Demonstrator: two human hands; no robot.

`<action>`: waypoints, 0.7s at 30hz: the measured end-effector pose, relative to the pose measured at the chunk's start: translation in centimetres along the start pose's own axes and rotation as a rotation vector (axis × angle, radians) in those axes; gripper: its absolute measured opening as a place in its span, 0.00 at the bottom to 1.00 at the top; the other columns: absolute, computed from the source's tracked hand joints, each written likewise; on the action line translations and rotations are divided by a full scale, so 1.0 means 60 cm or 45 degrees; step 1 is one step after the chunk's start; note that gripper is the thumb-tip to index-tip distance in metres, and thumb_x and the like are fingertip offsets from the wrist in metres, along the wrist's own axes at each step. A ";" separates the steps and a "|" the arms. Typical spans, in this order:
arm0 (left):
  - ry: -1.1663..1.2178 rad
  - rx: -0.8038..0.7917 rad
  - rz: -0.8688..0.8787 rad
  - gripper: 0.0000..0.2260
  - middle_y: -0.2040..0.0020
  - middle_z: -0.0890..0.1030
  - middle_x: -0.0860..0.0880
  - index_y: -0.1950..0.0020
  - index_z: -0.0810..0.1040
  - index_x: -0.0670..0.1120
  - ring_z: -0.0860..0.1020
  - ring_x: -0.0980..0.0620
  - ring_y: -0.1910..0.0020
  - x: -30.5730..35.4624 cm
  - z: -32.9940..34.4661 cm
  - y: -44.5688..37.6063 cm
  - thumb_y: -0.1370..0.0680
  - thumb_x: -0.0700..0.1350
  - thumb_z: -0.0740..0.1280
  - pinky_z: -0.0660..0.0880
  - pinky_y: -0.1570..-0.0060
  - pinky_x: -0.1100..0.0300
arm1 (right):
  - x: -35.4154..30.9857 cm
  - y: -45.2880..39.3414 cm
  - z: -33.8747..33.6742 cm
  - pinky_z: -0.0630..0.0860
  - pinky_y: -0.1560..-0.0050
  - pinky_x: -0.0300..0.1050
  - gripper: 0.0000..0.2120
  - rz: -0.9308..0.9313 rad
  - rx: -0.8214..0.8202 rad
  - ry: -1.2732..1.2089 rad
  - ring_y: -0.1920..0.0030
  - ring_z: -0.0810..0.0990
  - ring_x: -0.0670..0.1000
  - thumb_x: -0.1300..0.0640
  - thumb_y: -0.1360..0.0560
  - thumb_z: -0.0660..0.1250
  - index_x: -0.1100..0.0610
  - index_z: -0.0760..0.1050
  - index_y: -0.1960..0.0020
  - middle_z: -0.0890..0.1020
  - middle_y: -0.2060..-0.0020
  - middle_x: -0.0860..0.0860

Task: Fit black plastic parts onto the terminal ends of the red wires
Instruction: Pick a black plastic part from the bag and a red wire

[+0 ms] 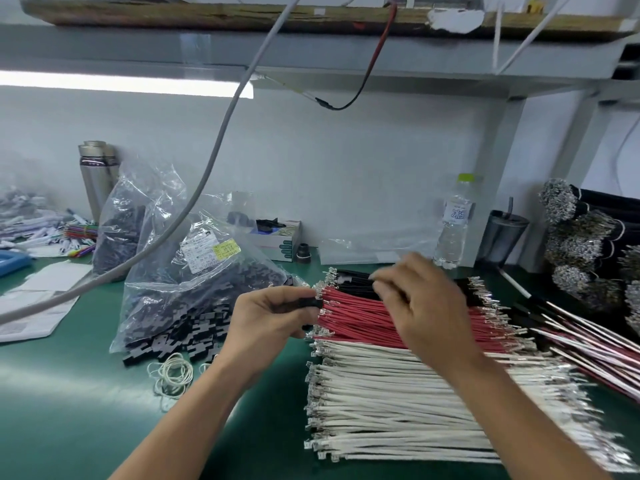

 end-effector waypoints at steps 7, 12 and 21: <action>0.095 -0.149 -0.047 0.11 0.57 0.87 0.40 0.55 0.89 0.45 0.84 0.49 0.62 0.006 0.017 0.010 0.35 0.35 0.79 0.81 0.65 0.62 | -0.021 0.040 0.028 0.73 0.66 0.39 0.05 -0.015 -0.071 -0.098 0.62 0.74 0.42 0.51 0.22 0.70 0.49 0.84 0.51 0.76 0.61 0.42; 0.087 -0.185 -0.092 0.12 0.56 0.88 0.40 0.53 0.89 0.45 0.85 0.50 0.62 0.002 0.018 0.013 0.36 0.38 0.80 0.82 0.63 0.61 | -0.021 0.043 0.021 0.73 0.67 0.39 0.10 -0.040 -0.110 -0.132 0.62 0.74 0.44 0.58 0.23 0.72 0.49 0.85 0.43 0.76 0.62 0.44; 0.081 -0.188 -0.081 0.13 0.55 0.88 0.40 0.53 0.89 0.45 0.86 0.48 0.59 0.004 0.018 0.013 0.37 0.39 0.80 0.83 0.61 0.59 | -0.016 0.041 0.024 0.71 0.62 0.36 0.07 0.021 -0.198 -0.164 0.60 0.75 0.42 0.57 0.21 0.70 0.49 0.84 0.45 0.77 0.59 0.42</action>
Point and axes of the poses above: each hand's wrist, its own y-axis away from the middle knuckle, its own z-axis out of the palm, x = y × z, the point moved 5 cm from there along -y, towards the middle knuckle
